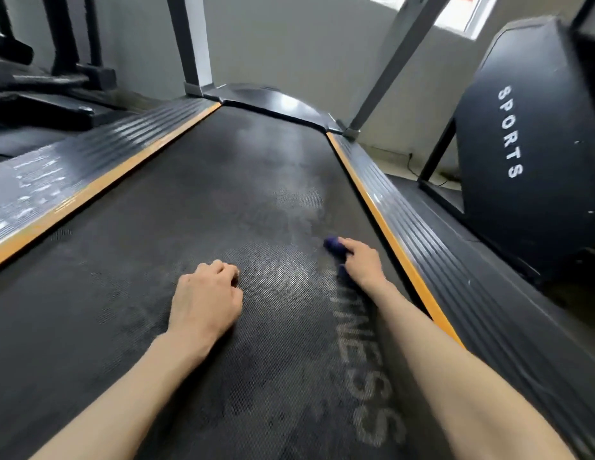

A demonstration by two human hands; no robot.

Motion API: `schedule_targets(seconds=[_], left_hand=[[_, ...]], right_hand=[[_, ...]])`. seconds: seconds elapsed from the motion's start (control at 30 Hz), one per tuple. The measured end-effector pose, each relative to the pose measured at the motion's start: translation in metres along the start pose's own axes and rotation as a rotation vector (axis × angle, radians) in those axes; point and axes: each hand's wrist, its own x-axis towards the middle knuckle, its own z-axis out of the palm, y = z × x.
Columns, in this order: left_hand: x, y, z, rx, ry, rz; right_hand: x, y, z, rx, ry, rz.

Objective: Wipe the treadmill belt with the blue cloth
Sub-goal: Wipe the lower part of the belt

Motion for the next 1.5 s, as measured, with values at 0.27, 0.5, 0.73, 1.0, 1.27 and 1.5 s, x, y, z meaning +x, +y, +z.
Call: schedule_targets(seconds=[0.27, 0.5, 0.73, 1.0, 1.27, 1.5], left_hand=[[0.005, 0.005, 0.019, 0.085, 0.196, 0.017], [0.003, 0.007, 0.021, 0.082, 0.257, -0.010], [0.002, 0.012, 0.018, 0.135, 0.228, 0.030], [0.000, 0.011, 0.017, 0.115, 0.223, 0.011], [0.002, 0.012, 0.017, 0.153, 0.225, 0.026], [0.000, 0.013, 0.016, 0.150, 0.212, 0.019]], right_hand=[[0.046, -0.054, 0.032, 0.030, -0.049, -0.102], [0.069, -0.022, 0.020, 0.014, -0.010, 0.034], [0.077, -0.117, 0.082, -0.031, -0.194, -0.182], [0.091, -0.047, 0.041, -0.031, -0.089, -0.002], [0.065, -0.106, 0.067, -0.072, -0.134, -0.205], [0.040, -0.058, 0.050, 0.018, -0.163, -0.336]])
